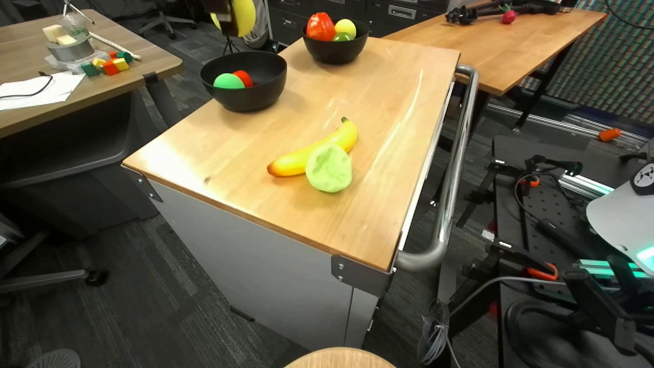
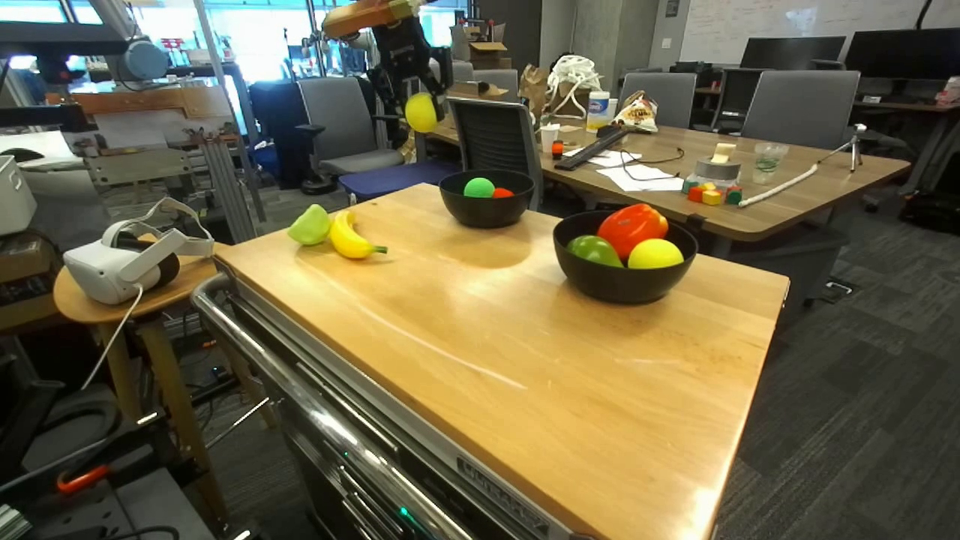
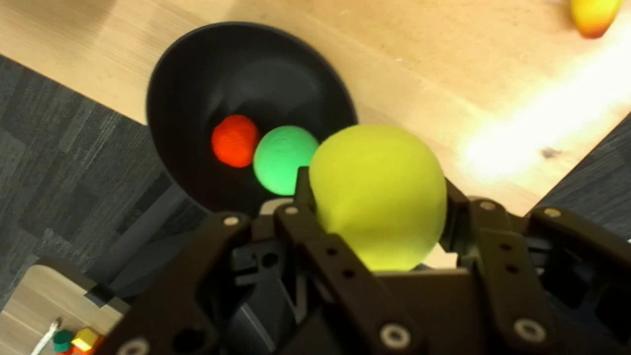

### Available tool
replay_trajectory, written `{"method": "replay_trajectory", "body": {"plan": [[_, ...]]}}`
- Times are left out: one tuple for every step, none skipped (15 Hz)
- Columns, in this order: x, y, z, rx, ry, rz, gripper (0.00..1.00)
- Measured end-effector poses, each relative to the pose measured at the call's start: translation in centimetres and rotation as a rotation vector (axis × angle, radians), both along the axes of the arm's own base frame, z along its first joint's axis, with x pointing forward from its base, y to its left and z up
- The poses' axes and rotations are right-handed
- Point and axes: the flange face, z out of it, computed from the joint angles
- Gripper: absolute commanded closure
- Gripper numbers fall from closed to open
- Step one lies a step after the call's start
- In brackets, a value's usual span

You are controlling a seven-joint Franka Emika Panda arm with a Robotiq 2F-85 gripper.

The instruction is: Remove the fruits and vegetables from the black bowls and place them on the countertop

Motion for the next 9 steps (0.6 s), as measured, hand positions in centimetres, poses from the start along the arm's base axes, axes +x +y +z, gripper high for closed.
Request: {"method": "replay_trajectory", "body": {"plan": [[-1.0, 1.1, -1.3, -0.003, 0.024, 0.02, 0.72], [-2.0, 2.1, -2.6, -0.006, 0.049, 0.038, 0.72], [-3.0, 2.9, -3.9, -0.009, 0.071, 0.054, 0.72], [-3.9, 3.7, -5.1, -0.016, 0.093, 0.068, 0.72], [-4.8, 4.3, -6.3, -0.024, 0.109, 0.084, 0.72], [-5.6, 4.7, -7.3, -0.043, 0.119, 0.101, 0.72], [-6.4, 5.0, -8.2, -0.064, 0.118, 0.119, 0.72], [-7.0, 5.3, -9.0, -0.084, 0.115, 0.139, 0.72], [-7.6, 5.5, -9.8, -0.101, 0.112, 0.156, 0.72]]}}
